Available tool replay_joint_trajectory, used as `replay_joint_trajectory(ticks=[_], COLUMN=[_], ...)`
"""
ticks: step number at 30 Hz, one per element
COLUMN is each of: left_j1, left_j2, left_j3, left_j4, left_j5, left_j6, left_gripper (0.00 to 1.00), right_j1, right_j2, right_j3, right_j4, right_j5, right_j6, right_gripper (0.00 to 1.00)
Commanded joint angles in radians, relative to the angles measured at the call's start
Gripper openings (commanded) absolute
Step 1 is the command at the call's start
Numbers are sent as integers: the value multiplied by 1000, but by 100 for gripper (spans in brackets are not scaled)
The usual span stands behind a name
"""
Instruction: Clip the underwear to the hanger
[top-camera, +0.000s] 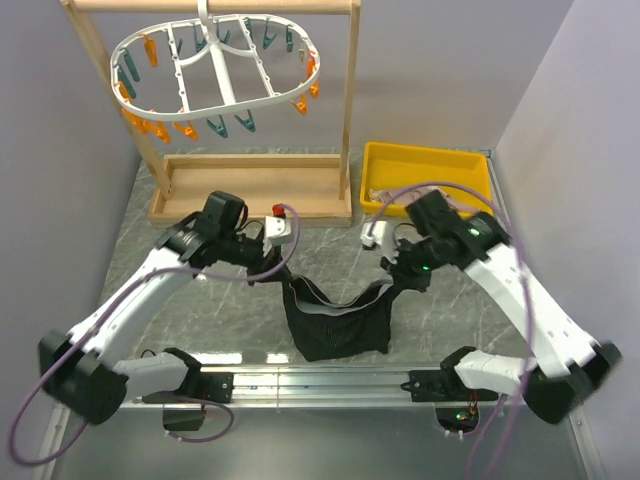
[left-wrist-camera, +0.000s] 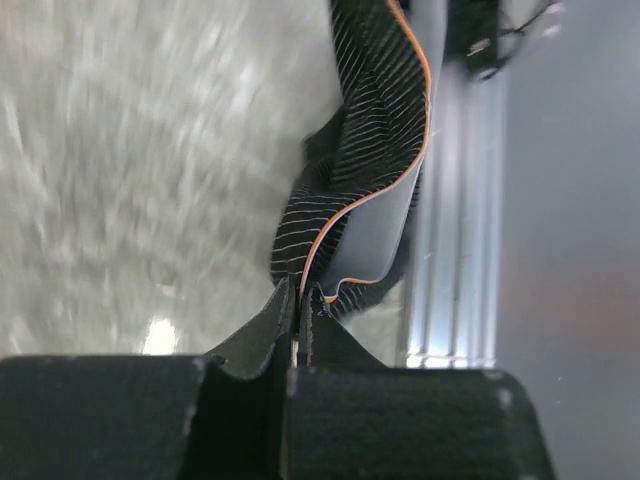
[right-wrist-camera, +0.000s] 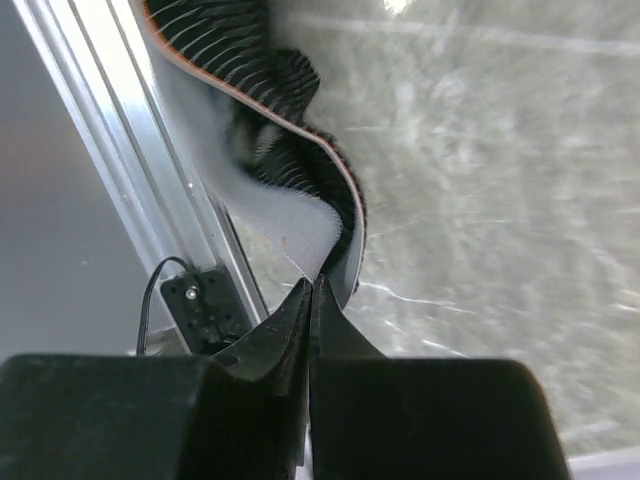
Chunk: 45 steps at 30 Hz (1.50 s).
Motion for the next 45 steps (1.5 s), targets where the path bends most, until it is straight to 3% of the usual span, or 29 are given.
replay_joint_trajectory(ticks=[1,7,9,12,15,17,18,26,29,30,31,45], left_j1=[92,202,214,244,277,294,306,310,308,305,304,258], left_j2=[131,401,487,563,579,545,528,376,389,389,389,493], left_j3=[20,129,176,235,264,230,213,-38,-69,-78,-99,-147], left_j4=[-4,24,42,76,88,114,123,294,289,301,312,377], left_j5=[24,-5,-23,-29,-8,-3,-5,-161,-174,-174,-174,-190], left_j6=[68,108,96,41,-11,-34,-42,-172,-196,-206,-218,-242], left_gripper=[0,1,6,27,41,49,55,62,64,71,72,75], right_j1=[4,4,1,-10,-48,-91,-105,-229,-239,-242,-243,-260], right_j2=[144,334,400,475,479,462,447,433,457,471,474,637], right_j3=[-60,-49,-22,43,80,78,77,-50,-104,-118,-132,-172], right_j4=[134,304,343,372,390,412,417,409,449,466,501,677], right_j5=[24,44,78,104,107,102,99,-36,-69,-76,-83,-86], right_j6=[48,140,167,226,289,292,299,379,427,444,450,560], right_gripper=[0,0,2,18,45,69,73,65,62,62,61,60])
